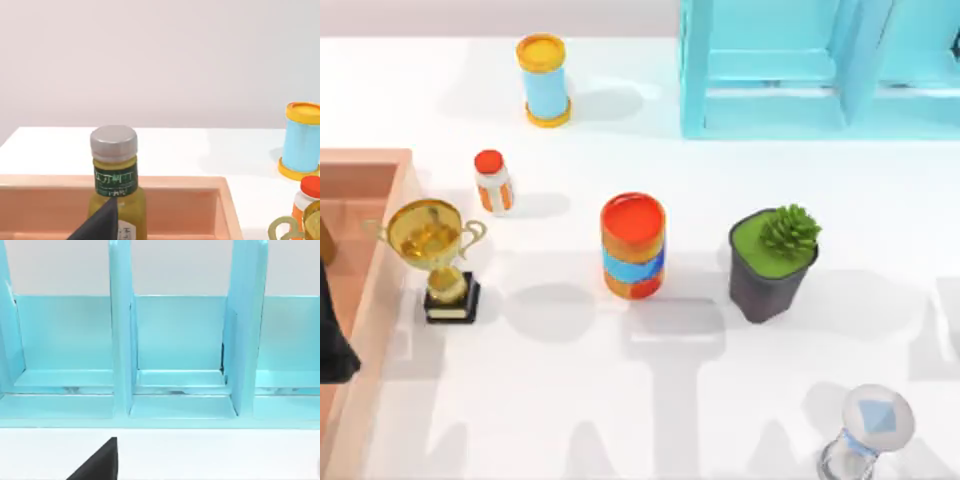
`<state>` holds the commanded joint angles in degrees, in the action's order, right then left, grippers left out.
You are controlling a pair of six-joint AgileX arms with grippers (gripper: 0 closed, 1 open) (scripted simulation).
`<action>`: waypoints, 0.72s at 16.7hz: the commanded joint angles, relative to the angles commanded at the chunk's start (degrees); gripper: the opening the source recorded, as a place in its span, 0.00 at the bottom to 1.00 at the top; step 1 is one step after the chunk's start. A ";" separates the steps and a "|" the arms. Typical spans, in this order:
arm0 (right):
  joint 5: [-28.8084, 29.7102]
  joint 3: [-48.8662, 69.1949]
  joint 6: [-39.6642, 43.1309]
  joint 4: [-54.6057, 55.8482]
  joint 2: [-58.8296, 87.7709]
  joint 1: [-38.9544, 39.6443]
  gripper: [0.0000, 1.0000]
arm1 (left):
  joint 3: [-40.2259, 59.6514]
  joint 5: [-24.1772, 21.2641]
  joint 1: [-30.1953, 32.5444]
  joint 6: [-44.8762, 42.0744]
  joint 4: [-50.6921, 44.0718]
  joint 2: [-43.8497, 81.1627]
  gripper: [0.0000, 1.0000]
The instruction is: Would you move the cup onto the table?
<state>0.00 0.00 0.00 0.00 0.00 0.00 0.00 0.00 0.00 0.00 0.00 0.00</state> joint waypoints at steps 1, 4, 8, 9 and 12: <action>0.00 0.00 0.00 0.00 0.00 0.00 1.00 | 0.00 0.00 0.00 0.00 0.00 0.00 1.00; 0.00 0.00 0.00 0.00 0.00 0.00 1.00 | 1.95 -0.04 -0.54 -0.63 -1.97 1.98 1.00; 0.00 0.00 0.00 0.00 0.00 0.00 1.00 | 12.33 -0.14 -3.23 -3.69 -12.98 13.11 1.00; 0.00 0.00 0.00 0.00 0.00 0.00 1.00 | 15.91 -0.16 -4.15 -4.70 -17.05 17.41 1.00; 0.00 0.00 0.00 0.00 0.00 0.00 1.00 | 27.67 -0.14 -7.20 -7.99 -30.87 33.13 1.00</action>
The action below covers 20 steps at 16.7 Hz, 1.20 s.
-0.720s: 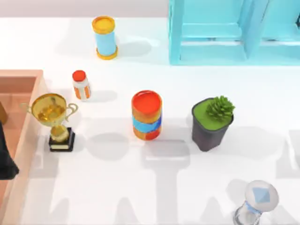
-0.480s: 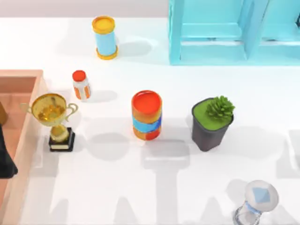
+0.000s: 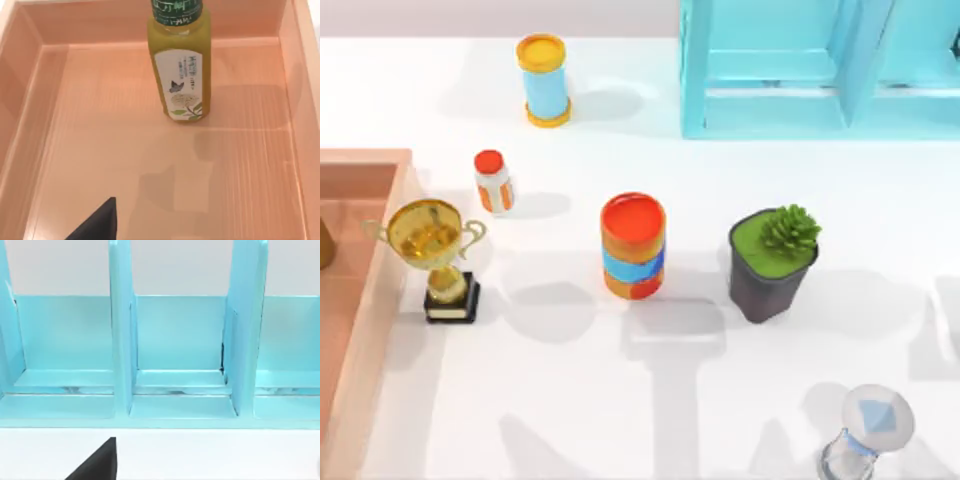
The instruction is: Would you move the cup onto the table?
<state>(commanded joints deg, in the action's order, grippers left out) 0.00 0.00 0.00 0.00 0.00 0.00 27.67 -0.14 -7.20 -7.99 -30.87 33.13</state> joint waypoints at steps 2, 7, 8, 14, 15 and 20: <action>0.00 0.00 0.00 0.00 0.00 0.00 1.00 | 8.00 0.05 -2.13 -2.23 -9.65 11.46 1.00; 0.00 0.00 0.00 0.00 0.00 0.00 1.00 | 25.55 0.17 -6.88 -7.12 -30.31 36.10 1.00; 0.00 0.00 0.00 0.00 0.00 0.00 1.00 | 28.27 0.19 -7.62 -7.88 -33.39 39.57 1.00; 0.00 0.00 0.00 0.00 0.00 0.00 1.00 | 35.78 0.18 -9.64 -9.94 -41.41 47.80 1.00; 0.00 0.00 0.00 0.00 0.00 0.00 1.00 | 35.78 0.18 -9.64 -9.94 -41.41 47.80 1.00; 0.00 0.00 0.00 0.00 0.00 0.00 1.00 | 33.48 0.18 -9.51 -9.87 -39.16 48.54 1.00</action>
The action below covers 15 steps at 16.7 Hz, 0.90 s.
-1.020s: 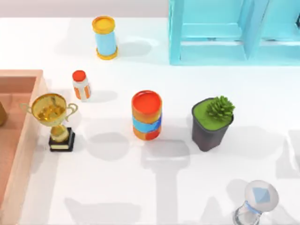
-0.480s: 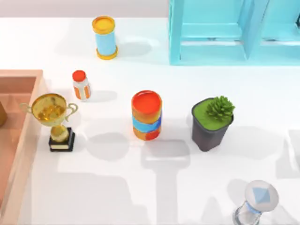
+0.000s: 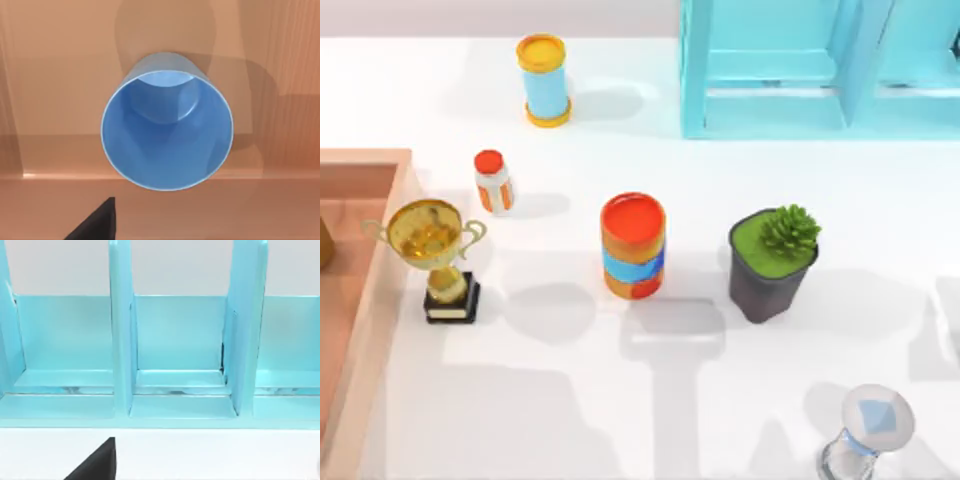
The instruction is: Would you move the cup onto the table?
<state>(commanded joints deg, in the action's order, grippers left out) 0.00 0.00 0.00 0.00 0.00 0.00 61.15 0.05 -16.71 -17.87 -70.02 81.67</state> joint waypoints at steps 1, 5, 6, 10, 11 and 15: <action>0.00 0.00 0.00 0.00 0.00 0.00 1.00 | -1.44 0.00 -0.05 -0.04 1.85 0.60 1.00; 0.00 0.00 0.00 0.00 0.00 0.00 1.00 | -8.95 0.00 -0.20 -0.23 13.70 3.06 1.00; 0.00 0.00 0.00 0.00 0.00 0.00 1.00 | -10.86 0.00 -0.25 -0.27 16.58 3.68 1.00; 0.00 0.00 0.00 0.00 0.00 0.00 1.00 | -15.58 0.00 -0.43 -0.47 22.17 5.79 1.00; 0.00 0.00 0.00 0.00 0.00 0.00 1.00 | -15.60 0.00 -0.43 -0.47 22.19 5.80 1.00; 0.00 0.00 0.00 0.00 0.00 0.00 1.00 | -15.60 0.00 -0.43 -0.47 22.19 5.80 0.85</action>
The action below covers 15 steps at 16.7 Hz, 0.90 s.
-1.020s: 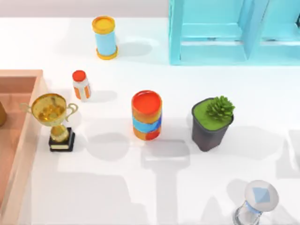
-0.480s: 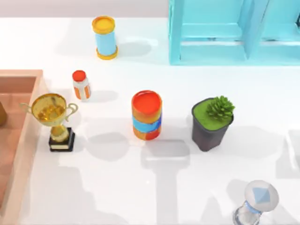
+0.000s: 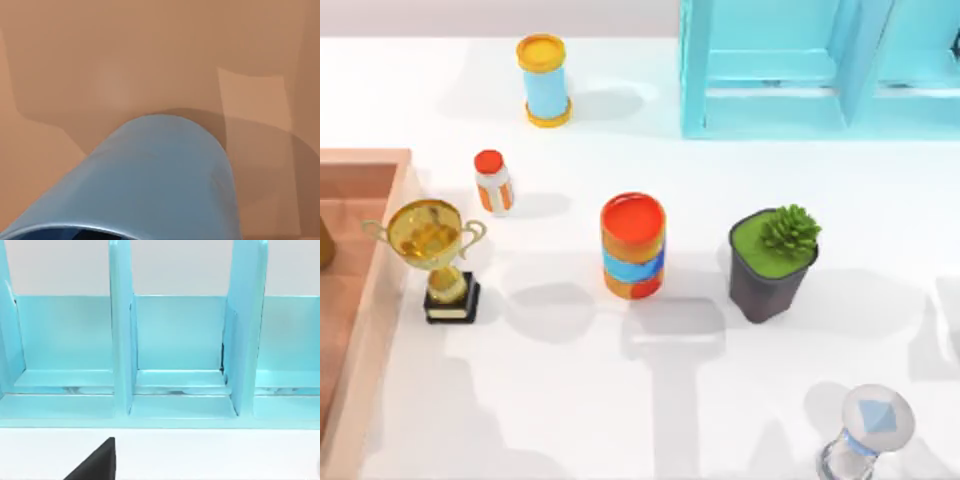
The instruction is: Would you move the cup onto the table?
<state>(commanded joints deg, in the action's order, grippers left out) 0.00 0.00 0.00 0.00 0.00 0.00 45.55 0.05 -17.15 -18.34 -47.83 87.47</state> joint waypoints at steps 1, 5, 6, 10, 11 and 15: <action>0.00 0.00 0.00 0.00 0.00 0.00 1.00 | 0.00 0.00 0.00 0.00 0.00 0.00 0.77; 0.00 0.00 0.00 0.00 0.00 0.00 1.00 | 0.00 0.00 0.00 0.00 0.00 0.00 0.47; 0.00 0.00 0.00 0.00 0.00 0.00 1.00 | 0.00 0.00 0.00 0.00 0.00 0.00 0.40; 0.00 0.00 0.00 0.00 0.00 0.00 1.00 | 0.00 0.00 0.00 0.00 0.00 0.00 0.10; 0.00 0.00 0.00 0.00 0.00 0.00 1.00 | 0.00 0.00 0.00 0.00 0.00 0.00 0.02; 0.00 0.00 0.00 0.00 0.00 0.00 1.00 | 0.00 0.00 0.00 0.00 0.00 0.00 0.00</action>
<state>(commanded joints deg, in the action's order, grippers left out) 0.00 0.00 0.00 0.00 0.00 0.00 45.55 0.05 -17.15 -18.34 -47.83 87.47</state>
